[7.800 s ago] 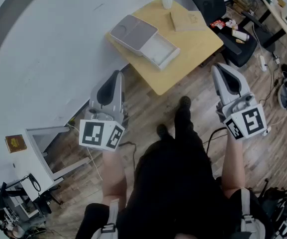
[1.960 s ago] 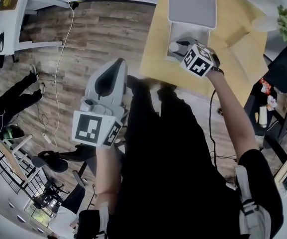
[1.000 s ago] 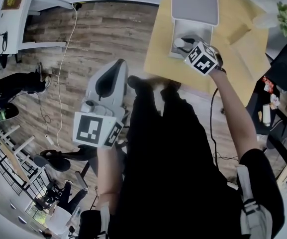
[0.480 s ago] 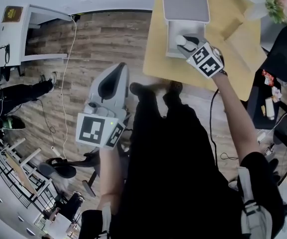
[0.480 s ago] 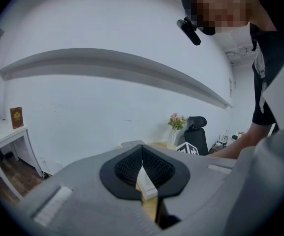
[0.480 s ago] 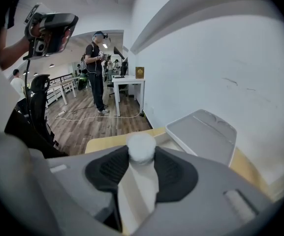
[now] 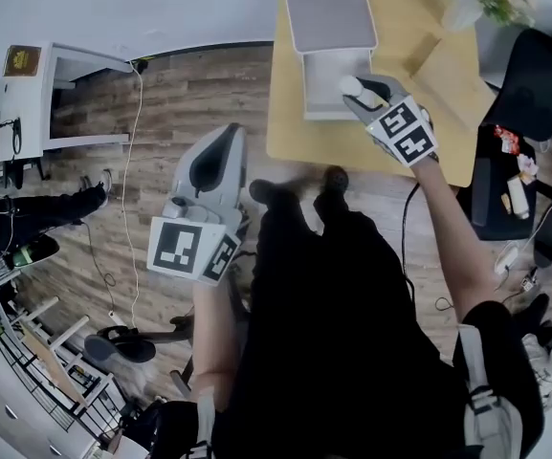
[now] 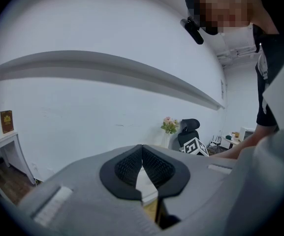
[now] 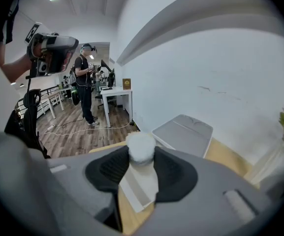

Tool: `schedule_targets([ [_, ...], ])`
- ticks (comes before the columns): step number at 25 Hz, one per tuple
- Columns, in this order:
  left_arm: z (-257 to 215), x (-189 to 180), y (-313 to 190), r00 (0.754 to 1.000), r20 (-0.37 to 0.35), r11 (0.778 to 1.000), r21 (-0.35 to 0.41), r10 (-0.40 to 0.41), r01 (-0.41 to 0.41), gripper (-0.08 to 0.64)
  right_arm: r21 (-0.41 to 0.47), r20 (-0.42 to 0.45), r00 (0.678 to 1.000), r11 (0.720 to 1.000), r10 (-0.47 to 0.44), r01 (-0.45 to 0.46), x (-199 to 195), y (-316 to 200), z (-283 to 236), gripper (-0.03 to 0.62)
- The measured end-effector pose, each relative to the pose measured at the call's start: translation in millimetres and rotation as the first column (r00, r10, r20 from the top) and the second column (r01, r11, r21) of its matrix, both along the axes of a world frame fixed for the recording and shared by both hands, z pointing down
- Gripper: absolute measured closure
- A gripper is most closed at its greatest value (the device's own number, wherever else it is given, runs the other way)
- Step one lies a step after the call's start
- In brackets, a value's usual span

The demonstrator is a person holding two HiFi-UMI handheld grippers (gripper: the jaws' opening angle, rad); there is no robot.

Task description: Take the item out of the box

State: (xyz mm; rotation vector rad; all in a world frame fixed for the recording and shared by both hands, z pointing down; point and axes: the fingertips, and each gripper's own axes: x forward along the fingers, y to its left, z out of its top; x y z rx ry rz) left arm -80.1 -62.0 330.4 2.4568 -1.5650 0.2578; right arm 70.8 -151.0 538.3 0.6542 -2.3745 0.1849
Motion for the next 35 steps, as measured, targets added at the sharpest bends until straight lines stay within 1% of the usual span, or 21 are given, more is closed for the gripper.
schedule_targets([
  [5,-9.2,14.8,-5.0,0.999,-0.009,0.999,0.034,0.031,-0.031,0.551,0.007,0.053,0.998,0.999,0.042,-0.043,16.4,5.0,-26.8,0.439],
  [10,-20.3,31.9,-8.3,0.998,-0.018,0.996,0.068,0.066,-0.065,0.551,0.038,0.095,0.993,0.996,0.072,-0.076,31.6,12.2,-58.3,0.44],
  [15,-31.2,47.9,-14.2,0.995,-0.024,0.99,0.097,0.1,-0.098,0.551,0.111,0.112,0.989,0.988,0.097,-0.109,43.7,16.6,-92.3,0.44],
  [17,-33.8,53.6,-17.0,0.993,-0.03,0.987,0.111,0.116,-0.112,0.551,0.145,0.131,0.986,0.982,0.102,-0.121,46.2,17.5,-107.3,0.44],
  [20,-37.2,62.8,-19.5,0.989,-0.037,0.983,0.126,0.141,-0.135,0.551,0.186,0.132,0.984,0.972,0.119,-0.142,50.2,21.1,-127.8,0.441],
  [22,-39.0,69.2,-20.3,0.987,-0.04,0.979,0.133,0.158,-0.151,0.551,0.206,0.154,0.98,0.965,0.13,-0.16,52.2,23.6,-141.7,0.443],
  [28,-47.5,86.8,-24.9,0.979,-0.044,0.969,0.158,0.198,-0.189,0.551,0.235,0.282,0.944,0.942,0.171,-0.241,65.1,26.7,-182.7,0.445],
  [35,-61.4,93.4,-30.7,0.971,-0.059,0.959,0.186,0.23,-0.216,0.551,0.248,0.401,0.893,0.915,0.203,-0.319,70.5,29.9,-229.8,0.446],
])
